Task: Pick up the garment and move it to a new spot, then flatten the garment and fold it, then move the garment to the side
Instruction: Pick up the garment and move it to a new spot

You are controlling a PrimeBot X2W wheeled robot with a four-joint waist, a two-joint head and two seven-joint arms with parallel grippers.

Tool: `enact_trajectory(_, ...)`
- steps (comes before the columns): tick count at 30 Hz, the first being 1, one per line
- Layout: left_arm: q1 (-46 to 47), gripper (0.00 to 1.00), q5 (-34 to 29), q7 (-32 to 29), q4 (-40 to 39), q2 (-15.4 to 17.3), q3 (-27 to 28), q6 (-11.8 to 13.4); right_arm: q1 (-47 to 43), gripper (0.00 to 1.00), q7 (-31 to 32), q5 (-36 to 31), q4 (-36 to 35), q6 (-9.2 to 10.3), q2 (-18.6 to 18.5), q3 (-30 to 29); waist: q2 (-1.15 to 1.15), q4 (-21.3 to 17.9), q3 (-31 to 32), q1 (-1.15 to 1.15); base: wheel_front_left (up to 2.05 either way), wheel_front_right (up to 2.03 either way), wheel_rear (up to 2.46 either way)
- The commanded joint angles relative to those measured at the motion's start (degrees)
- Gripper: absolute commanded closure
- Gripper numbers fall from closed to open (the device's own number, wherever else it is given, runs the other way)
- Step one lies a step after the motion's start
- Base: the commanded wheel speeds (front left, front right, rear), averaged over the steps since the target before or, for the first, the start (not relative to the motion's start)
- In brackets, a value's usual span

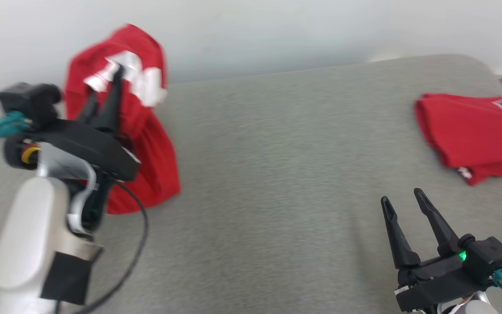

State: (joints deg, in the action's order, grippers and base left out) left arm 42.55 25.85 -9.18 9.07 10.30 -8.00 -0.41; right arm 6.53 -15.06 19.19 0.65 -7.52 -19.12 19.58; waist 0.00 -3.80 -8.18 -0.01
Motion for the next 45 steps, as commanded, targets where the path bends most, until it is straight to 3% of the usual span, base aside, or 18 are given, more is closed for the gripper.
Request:
enact_trajectory(1, -1.35, 1.00, 0.12, -0.57, -0.87, -0.77, -0.82, 0.30, -0.12, 0.00, 0.01, -0.10, -0.27, 0.06, 0.36, 0.04, 0.00, -6.68, 2.78, 0.01, 0.00, 0.00, 0.00)
enact_trajectory(8, -3.32, 1.00, -0.33, -1.33, 0.02, -3.37, -4.17, 0.83, -0.19, 0.00, 0.02, 0.06, -0.41, 0.06, 0.85, -0.01, 0.00, -11.21, 1.78, 0.01, 0.00, 0.00, 0.00)
enact_trajectory(17, -6.99, 1.00, -3.85, 2.02, 7.92, -5.59, -11.96, 0.37, 1.22, 0.00, 0.02, 0.22, -1.07, 0.06, 1.40, -0.12, 0.00, -14.67, -2.28, 0.01, 0.00, 0.00, 0.00)
enact_trajectory(33, -8.63, 1.00, -1.11, 10.53, 21.03, -7.26, -18.16, 1.92, 2.20, 0.00, 0.02, -0.06, -0.90, 0.06, 2.77, -0.82, 0.00, -13.75, -5.40, 0.01, 0.00, 0.00, 0.00)
enact_trajectory(36, -8.20, 0.62, -0.28, 11.88, 21.48, -7.31, -19.21, 2.08, 2.40, 0.00, 0.03, -0.02, -0.71, 0.06, 2.44, -0.39, 0.00, -12.68, -4.51, 0.01, 0.00, 0.00, 0.00)
enact_trajectory(37, -8.20, 0.37, 0.24, 12.38, 21.32, -7.33, -19.54, 2.34, 2.44, 0.00, 0.02, 0.03, -0.66, 0.06, 2.41, -0.12, 0.00, -12.30, -4.12, 0.01, 0.00, 0.00, 0.00)
enact_trajectory(39, -8.53, 0.00, 1.53, 13.13, 20.75, -7.36, -20.21, 2.55, 2.56, 0.00, 0.02, 0.15, -0.53, 0.06, 2.25, 0.38, 0.00, -11.45, -3.06, 0.01, 0.00, 0.00, 0.00)
enact_trajectory(45, -11.26, 0.00, 2.02, 17.06, 18.20, -6.66, -19.56, 5.06, 2.05, 0.00, 0.02, 0.71, 0.34, 0.06, 2.04, 1.85, 0.00, -7.97, 1.63, 0.01, 0.00, 0.00, 0.00)
